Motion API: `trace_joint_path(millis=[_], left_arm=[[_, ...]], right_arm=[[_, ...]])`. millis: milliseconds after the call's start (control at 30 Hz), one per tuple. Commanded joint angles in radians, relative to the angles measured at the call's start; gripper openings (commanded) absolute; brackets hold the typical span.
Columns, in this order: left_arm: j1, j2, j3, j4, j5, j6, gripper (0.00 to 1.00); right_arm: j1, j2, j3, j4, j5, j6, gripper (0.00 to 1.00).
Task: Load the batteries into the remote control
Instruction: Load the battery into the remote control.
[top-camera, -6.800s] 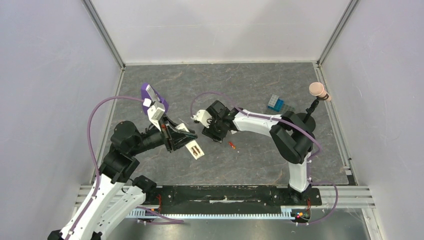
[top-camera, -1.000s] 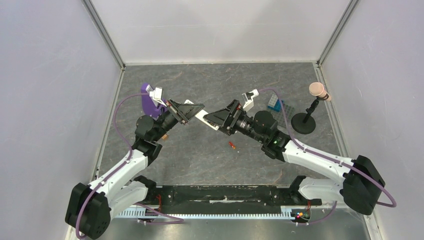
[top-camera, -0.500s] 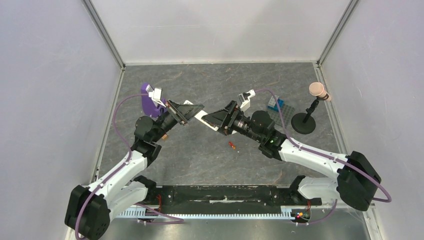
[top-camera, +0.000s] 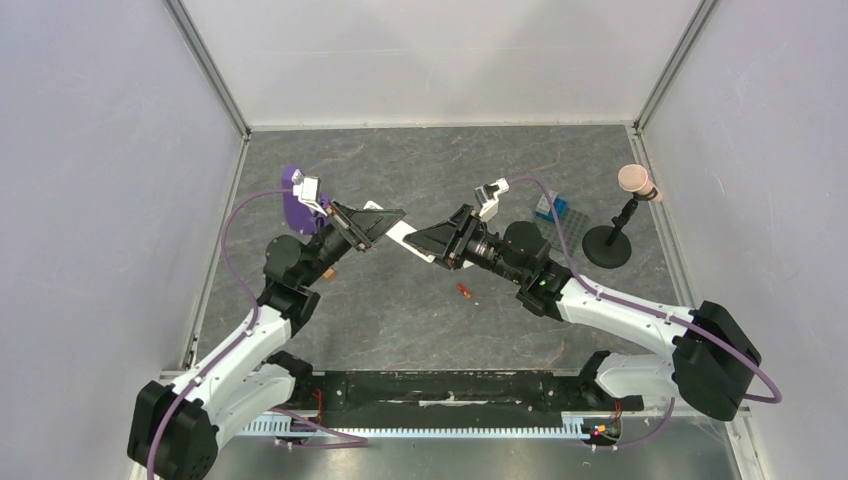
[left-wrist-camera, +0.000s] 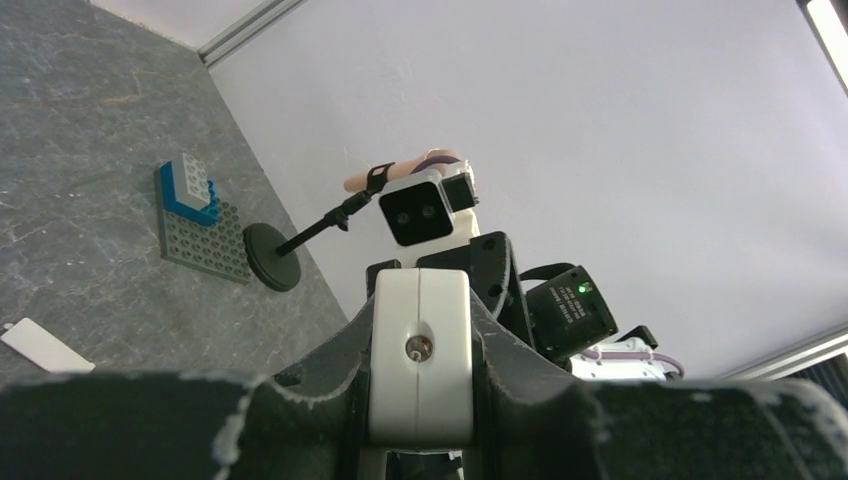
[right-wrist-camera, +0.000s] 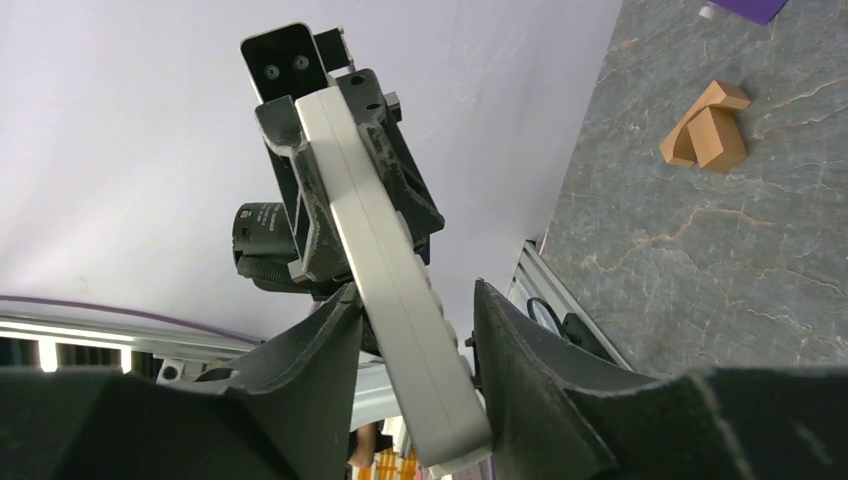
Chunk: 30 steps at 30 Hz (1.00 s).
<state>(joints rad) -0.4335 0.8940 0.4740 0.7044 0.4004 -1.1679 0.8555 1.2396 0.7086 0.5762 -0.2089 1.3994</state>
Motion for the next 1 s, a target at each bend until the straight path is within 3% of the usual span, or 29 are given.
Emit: trace_joint_path(millis=[0, 600, 633, 767, 800, 967], left_arm=[[-0.001, -0.039, 0.048, 0.010, -0.015, -0.047, 0.02], [-0.001, -0.092, 0.095, -0.138, -0.106, -0.166, 0.02], [-0.001, -0.091, 0.095, -0.139, -0.104, -0.167, 0.02], [-0.001, -0.093, 0.082, -0.143, -0.098, -0.142, 0.02], [0.000, -0.095, 0.078, -0.146, -0.096, -0.134, 0.02], [0.000, -0.100, 0.045, -0.142, -0.099, -0.111, 0.02]], right_arm=[[0.006, -0.010, -0.008, 0.063, -0.019, 0.009, 0.44], [0.005, -0.015, -0.011, 0.077, -0.035, -0.008, 0.22], [0.005, -0.014, -0.009, 0.085, -0.037, -0.007, 0.25], [0.006, -0.020, -0.007, 0.110, -0.036, 0.005, 0.60], [0.005, -0.024, -0.011, 0.121, -0.030, 0.008, 0.65], [0.004, -0.066, -0.031, 0.120, 0.001, -0.017, 0.76]])
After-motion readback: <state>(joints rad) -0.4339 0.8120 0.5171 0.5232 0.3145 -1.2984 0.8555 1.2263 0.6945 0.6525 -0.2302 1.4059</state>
